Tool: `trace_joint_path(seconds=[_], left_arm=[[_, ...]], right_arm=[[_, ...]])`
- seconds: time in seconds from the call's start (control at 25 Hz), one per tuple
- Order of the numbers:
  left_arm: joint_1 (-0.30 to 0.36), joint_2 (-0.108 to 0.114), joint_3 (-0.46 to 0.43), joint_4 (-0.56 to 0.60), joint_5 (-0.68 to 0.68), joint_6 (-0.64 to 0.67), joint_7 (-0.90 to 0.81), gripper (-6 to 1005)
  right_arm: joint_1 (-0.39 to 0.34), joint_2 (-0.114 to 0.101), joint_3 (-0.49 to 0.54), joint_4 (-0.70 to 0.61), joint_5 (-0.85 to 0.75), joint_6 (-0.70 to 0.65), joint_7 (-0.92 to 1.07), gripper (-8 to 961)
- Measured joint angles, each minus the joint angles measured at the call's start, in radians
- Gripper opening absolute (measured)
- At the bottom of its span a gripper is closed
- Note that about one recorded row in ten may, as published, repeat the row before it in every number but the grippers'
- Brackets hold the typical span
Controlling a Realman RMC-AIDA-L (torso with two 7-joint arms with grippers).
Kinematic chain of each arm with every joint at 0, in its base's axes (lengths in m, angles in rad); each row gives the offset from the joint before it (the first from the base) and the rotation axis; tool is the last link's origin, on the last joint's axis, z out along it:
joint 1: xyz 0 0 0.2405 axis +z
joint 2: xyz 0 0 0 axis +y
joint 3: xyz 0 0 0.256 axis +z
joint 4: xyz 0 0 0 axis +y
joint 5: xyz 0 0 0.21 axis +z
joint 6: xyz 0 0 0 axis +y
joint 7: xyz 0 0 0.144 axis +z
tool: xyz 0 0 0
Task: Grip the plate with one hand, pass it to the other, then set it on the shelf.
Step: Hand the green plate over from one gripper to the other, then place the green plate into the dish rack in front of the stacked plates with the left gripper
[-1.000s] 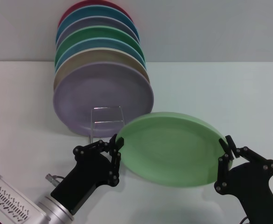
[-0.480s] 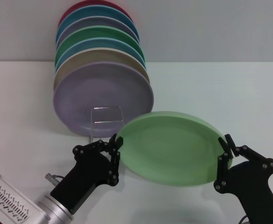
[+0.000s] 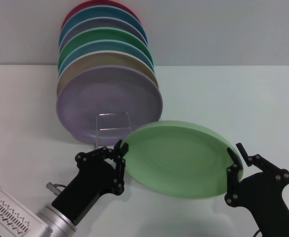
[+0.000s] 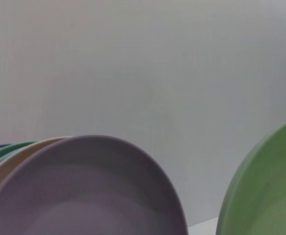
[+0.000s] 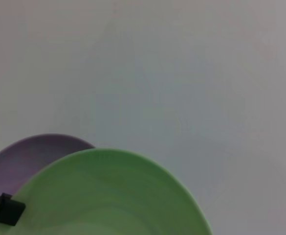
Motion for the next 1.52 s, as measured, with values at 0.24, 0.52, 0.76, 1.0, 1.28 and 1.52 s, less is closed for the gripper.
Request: trace_joint_path(seconds=[0.24, 0.52, 0.76, 1.0, 1.28, 1.52], left_arm=[[0.008, 0.001, -0.021, -0.004, -0.003, 0.001, 0.010, 33], [0.020, 0.006, -0.042, -0.004, -0.006, 0.008, 0.011, 34], [0.056, 0.015, -0.043, -0.002, 0.000, 0.115, -0.020, 35], [0.095, 0.017, -0.117, 0.016, -0.004, 0.254, -0.095, 36], [0.107, 0.014, -0.256, 0.037, -0.006, 0.332, -0.119, 37], [0.102, 0.013, -0.304, 0.047, -0.003, 0.341, -0.119, 38]], right_arm=[[0.002, 0.000, -0.006, -0.002, 0.000, -0.010, -0.002, 117], [0.001, -0.003, -0.015, -0.023, 0.002, -0.071, 0.012, 233], [-0.001, -0.004, -0.021, -0.051, 0.003, -0.106, 0.086, 232], [0.014, -0.002, -0.032, -0.096, 0.006, -0.093, 0.101, 232], [0.024, 0.001, -0.029, -0.110, 0.009, -0.071, 0.093, 232], [0.026, 0.002, -0.020, -0.114, 0.010, -0.045, 0.089, 232]])
